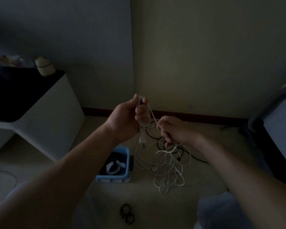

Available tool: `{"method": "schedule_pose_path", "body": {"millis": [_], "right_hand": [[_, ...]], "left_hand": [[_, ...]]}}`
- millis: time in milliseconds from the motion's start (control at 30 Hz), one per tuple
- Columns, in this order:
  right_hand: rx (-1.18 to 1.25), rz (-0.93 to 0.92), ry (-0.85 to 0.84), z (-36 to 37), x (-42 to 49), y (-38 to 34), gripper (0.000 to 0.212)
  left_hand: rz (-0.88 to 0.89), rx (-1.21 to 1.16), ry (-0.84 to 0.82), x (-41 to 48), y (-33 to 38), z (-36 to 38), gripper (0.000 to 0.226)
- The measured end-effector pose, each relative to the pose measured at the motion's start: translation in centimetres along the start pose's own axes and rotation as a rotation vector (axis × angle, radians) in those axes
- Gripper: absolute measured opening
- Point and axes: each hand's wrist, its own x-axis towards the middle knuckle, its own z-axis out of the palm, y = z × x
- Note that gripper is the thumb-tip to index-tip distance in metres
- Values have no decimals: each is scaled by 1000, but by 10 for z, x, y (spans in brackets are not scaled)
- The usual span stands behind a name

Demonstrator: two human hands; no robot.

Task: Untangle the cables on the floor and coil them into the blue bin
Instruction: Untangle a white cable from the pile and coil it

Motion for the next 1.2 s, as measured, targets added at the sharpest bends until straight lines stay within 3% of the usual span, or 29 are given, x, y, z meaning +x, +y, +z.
{"method": "schedule_pose_path", "body": {"millis": [133, 367, 433, 600, 767, 967, 1067, 1200], "right_hand": [[-130, -57, -70, 4, -4, 3, 25], [-282, -68, -119, 12, -8, -1, 33], [-292, -85, -133, 14, -10, -5, 30], [-308, -189, -124, 17, -15, -18, 49], [-122, -235, -81, 13, -15, -19, 10], [136, -220, -182, -5, -21, -28, 33], [89, -246, -189, -10, -22, -27, 19], [65, -291, -44, -17, -20, -26, 11]], "left_hand": [[66, -167, 183, 2, 2, -2, 36], [160, -215, 374, 4, 5, -1, 32], [161, -117, 402, 5, 2, 1, 31], [218, 230, 452, 9, -13, 4, 28], [227, 566, 428, 10, -23, 2, 30], [287, 909, 441, 12, -25, -4, 34], [256, 1009, 415, 12, -24, -13, 39], [123, 1017, 254, 11, -31, -8, 45]]}}
